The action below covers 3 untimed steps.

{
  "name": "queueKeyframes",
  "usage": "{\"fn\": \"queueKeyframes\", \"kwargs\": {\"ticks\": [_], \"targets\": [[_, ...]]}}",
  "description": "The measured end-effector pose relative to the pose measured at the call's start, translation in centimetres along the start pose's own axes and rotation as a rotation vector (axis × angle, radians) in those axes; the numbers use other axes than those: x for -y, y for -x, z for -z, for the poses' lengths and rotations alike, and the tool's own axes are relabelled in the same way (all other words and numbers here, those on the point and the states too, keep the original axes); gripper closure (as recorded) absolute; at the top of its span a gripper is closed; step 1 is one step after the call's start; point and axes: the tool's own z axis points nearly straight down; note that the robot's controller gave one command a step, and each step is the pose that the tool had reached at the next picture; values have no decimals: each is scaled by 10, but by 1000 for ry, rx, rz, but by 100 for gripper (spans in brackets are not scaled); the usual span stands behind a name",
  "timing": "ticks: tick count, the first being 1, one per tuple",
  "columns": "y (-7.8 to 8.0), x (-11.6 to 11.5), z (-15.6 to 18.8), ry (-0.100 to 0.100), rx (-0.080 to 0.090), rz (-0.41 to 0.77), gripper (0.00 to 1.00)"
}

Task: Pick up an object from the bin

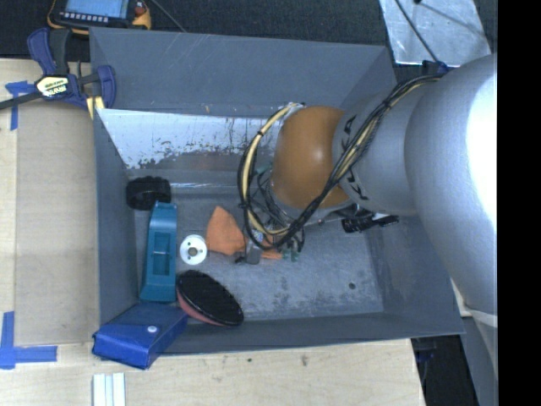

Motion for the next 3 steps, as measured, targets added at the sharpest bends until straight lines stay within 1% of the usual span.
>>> {"fn": "queueKeyframes", "kwargs": {"ticks": [2, 3], "targets": [[0, 0, 0, 0, 0, 0, 100], [-2, 0, 8, -2, -9, 0, 100]]}}
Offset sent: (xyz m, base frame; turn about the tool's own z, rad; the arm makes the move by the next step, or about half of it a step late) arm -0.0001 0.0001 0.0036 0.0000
